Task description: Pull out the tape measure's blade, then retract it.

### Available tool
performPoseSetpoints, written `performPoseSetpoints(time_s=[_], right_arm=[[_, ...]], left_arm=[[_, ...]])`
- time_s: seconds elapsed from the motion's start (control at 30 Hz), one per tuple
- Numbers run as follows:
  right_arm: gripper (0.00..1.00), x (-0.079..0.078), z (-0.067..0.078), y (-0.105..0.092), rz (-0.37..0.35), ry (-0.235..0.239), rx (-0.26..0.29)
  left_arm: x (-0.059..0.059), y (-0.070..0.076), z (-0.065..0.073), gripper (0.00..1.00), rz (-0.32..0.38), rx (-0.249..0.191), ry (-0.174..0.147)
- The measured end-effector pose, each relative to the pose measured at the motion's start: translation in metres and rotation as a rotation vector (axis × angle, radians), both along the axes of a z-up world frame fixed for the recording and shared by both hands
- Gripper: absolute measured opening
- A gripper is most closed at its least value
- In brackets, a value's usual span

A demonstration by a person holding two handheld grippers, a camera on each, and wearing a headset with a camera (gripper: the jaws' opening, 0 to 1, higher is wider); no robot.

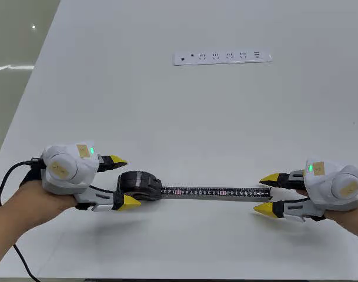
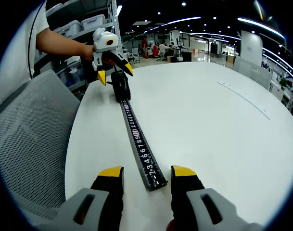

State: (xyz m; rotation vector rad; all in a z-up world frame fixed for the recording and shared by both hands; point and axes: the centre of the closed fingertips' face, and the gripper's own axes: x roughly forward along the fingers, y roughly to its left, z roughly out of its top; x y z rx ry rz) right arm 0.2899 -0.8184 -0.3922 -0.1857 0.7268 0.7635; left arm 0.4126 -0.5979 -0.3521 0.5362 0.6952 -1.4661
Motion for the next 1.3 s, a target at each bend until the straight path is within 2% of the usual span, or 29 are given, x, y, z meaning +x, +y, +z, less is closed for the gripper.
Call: performPoseSetpoints(time_s=[0.07,0.2,0.27,0.5,0.57,0.67,0.7,0.77,0.97,1.3], right_arm=[[0.40,0.000,0.002,0.000,-0.008,-0.006,0.008],[0.44,0.001,0.004,-0.001,-0.027,-0.013,0.011],[0.45,0.000,0.005,0.000,-0.031,-0.015,0.012],[0.51,-0.002,0.006,-0.001,-0.069,-0.007,0.021],[0.52,-0.003,0.007,-0.001,-0.076,-0.004,0.024],[0.53,-0.005,0.009,-0.001,-0.094,-0.005,0.025],[0.54,-0.006,0.010,0.000,-0.099,-0.005,0.030],[0.57,-0.006,0.013,0.000,-0.115,-0.015,0.037],[0.61,-0.009,0.020,0.000,-0.147,-0.029,0.036],[0.67,-0.014,0.031,-0.002,-0.208,-0.052,0.042]], left_arm=[[0.000,0.001,0.000,0.63,0.011,0.001,0.000],[-0.001,0.002,0.002,0.67,0.049,-0.002,0.027],[0.001,0.003,0.003,0.69,0.064,-0.004,0.013],[0.004,0.006,0.011,0.74,0.151,-0.033,0.028],[0.002,0.007,0.014,0.76,0.169,-0.042,0.045],[0.001,0.009,0.015,0.77,0.200,-0.048,0.044],[0.002,0.010,0.016,0.78,0.214,-0.050,0.035],[0.000,0.012,0.015,0.79,0.232,-0.050,0.045],[-0.006,0.020,0.015,0.82,0.281,-0.055,0.048],[-0.015,0.031,0.020,0.88,0.352,-0.083,0.070]])
